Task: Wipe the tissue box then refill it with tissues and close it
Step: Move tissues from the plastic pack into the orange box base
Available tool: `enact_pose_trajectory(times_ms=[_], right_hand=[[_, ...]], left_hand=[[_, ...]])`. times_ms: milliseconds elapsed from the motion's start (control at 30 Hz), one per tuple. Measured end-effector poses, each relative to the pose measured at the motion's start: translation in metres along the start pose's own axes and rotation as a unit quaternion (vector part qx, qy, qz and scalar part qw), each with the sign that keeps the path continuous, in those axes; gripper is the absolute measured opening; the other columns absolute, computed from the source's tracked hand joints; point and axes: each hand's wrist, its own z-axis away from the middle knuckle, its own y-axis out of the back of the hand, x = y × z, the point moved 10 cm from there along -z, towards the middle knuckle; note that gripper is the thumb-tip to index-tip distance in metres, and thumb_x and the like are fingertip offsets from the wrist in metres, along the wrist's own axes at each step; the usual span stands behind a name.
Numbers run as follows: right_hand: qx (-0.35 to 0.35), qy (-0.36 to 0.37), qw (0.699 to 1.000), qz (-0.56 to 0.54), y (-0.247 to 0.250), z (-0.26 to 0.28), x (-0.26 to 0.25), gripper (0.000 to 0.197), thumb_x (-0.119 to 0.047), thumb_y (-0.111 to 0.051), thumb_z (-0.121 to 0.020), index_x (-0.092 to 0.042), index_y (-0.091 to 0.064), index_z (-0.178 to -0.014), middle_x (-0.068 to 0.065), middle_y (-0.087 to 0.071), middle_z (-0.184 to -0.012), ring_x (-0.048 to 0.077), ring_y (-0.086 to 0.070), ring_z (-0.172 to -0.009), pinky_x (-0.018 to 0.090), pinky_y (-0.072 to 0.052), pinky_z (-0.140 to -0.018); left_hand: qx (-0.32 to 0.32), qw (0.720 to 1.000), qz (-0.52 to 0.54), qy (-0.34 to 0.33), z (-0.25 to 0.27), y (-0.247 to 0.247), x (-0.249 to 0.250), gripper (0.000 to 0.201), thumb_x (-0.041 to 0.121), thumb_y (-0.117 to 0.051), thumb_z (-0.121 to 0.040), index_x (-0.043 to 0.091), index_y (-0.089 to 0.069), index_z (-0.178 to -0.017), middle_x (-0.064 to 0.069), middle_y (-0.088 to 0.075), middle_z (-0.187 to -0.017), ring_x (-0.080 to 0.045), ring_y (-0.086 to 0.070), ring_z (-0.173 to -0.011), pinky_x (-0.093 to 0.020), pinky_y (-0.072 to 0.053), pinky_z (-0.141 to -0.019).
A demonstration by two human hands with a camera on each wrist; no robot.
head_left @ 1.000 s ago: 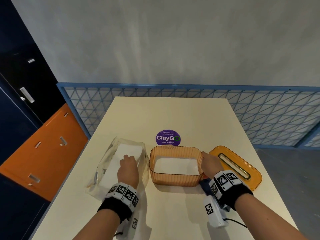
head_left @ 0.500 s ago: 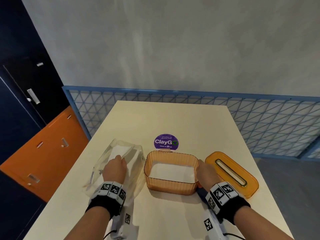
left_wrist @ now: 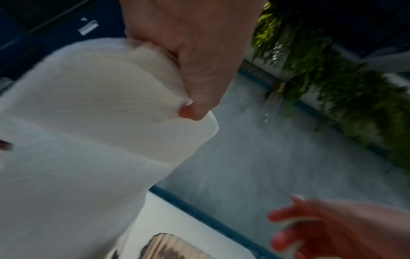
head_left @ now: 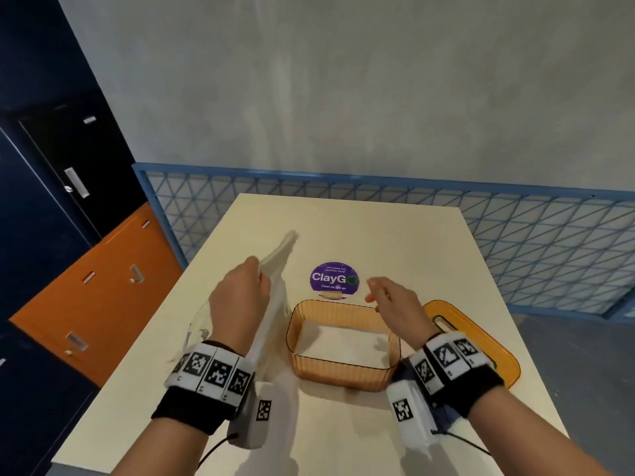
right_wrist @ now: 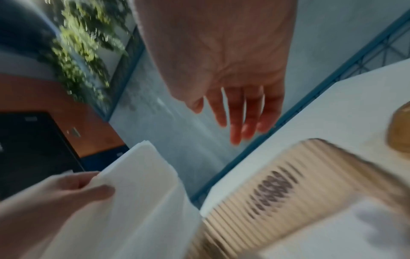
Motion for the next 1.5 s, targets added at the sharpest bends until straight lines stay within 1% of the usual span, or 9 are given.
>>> enact_pose_trajectory(times_ms=[267,400,500,667,767,833,1100,1233,1500], right_hand=[[-0.232,-0.178,0.897,-0.332,-0.029,0.007,-0.031,0.051,-0.048,-0.046,-0.092,-0.003,-0.059,-0.111,0.017,-0.068,-0.101,0.033,-0.069,-0.085,0.040,-0.059,-0.069],[-0.173,-0.116,0.949,-0.238,-0.004,-0.011,-0.033,0.023,-0.008,-0.053,-0.090,-0.006,-0.056,-0.113,0.016,-0.062,-0.109,0.030,-0.062,-0.091,0.041,-0.059,-0.069],[-0.106,-0.045,0.984,-0.136,0.017,-0.018,-0.045,0.032,-0.009,-0.055,-0.089,-0.009,-0.054,-0.121,0.013,-0.060,-0.113,0.030,-0.058,-0.101,0.040,-0.050,-0.080],[-0.085,0.063,0.991,-0.087,0.033,-0.010,-0.072,0.026,-0.010,-0.053,-0.091,-0.011,-0.057,-0.117,0.008,-0.062,-0.111,0.023,-0.057,-0.100,0.033,-0.044,-0.086],[-0.081,0.086,0.986,-0.116,0.035,-0.004,-0.076,0.028,-0.011,-0.053,-0.092,-0.012,-0.057,-0.120,0.005,-0.062,-0.111,0.018,-0.057,-0.098,0.029,-0.046,-0.086],[-0.075,0.088,0.983,-0.141,0.035,-0.002,-0.074,0.027,-0.011,-0.053,-0.093,-0.014,-0.057,-0.119,0.004,-0.063,-0.110,0.019,-0.057,-0.100,0.032,-0.047,-0.090],[0.018,0.070,0.977,-0.200,0.042,-0.002,-0.046,0.046,-0.013,-0.066,-0.084,-0.016,-0.038,-0.121,-0.002,-0.046,-0.120,0.017,-0.051,-0.103,0.024,-0.050,-0.076],[-0.005,0.064,0.972,-0.228,0.036,-0.011,-0.037,0.083,-0.005,-0.073,-0.076,-0.024,-0.020,-0.138,-0.006,-0.032,-0.137,0.014,-0.039,-0.121,0.033,-0.044,-0.100],[-0.042,-0.033,0.974,-0.218,0.014,-0.017,0.000,0.027,-0.011,-0.062,-0.087,-0.016,-0.051,-0.112,0.013,-0.061,-0.121,0.029,-0.060,-0.108,0.045,-0.049,-0.097]], left_hand=[[-0.040,0.969,0.118,-0.213,0.045,-0.028,0.070,0.025,0.032,-0.041,-0.083,0.028,-0.058,-0.101,0.009,-0.066,-0.095,-0.012,-0.064,-0.083,-0.019,-0.046,-0.055],[-0.060,0.953,0.204,-0.217,0.057,-0.048,0.075,0.031,0.045,-0.051,-0.083,0.027,-0.059,-0.108,0.010,-0.057,-0.117,-0.007,-0.055,-0.108,-0.016,-0.044,-0.083],[-0.068,0.930,0.353,-0.079,0.049,-0.054,0.055,0.047,0.054,-0.049,-0.083,0.025,-0.054,-0.119,0.010,-0.047,-0.129,-0.002,-0.041,-0.122,-0.008,-0.032,-0.100],[-0.127,0.796,0.561,0.189,0.033,-0.080,0.024,0.045,0.020,-0.048,-0.097,0.019,-0.032,-0.140,0.003,-0.042,-0.132,-0.011,-0.039,-0.125,-0.029,-0.034,-0.102],[-0.191,0.666,0.680,0.241,0.029,-0.099,0.028,0.044,0.016,-0.048,-0.095,0.020,-0.035,-0.136,0.001,-0.052,-0.125,-0.016,-0.048,-0.120,-0.034,-0.039,-0.101],[-0.198,0.643,0.704,0.227,0.023,-0.099,0.032,0.046,0.012,-0.050,-0.092,0.015,-0.039,-0.136,-0.001,-0.055,-0.125,-0.018,-0.050,-0.119,-0.038,-0.043,-0.096],[-0.128,0.720,0.656,0.188,0.015,-0.077,0.024,0.029,0.004,-0.041,-0.096,0.025,-0.056,-0.109,0.006,-0.063,-0.106,-0.010,-0.059,-0.099,-0.026,-0.047,-0.080],[-0.138,0.744,0.635,0.157,0.013,-0.069,0.029,0.034,0.002,-0.040,-0.095,0.030,-0.057,-0.103,0.006,-0.064,-0.105,-0.010,-0.060,-0.098,-0.024,-0.048,-0.081],[-0.170,0.852,0.458,0.188,0.015,-0.076,0.024,0.020,0.014,-0.045,-0.096,0.011,-0.045,-0.115,-0.010,-0.055,-0.115,-0.024,-0.055,-0.099,-0.033,-0.050,-0.075]])
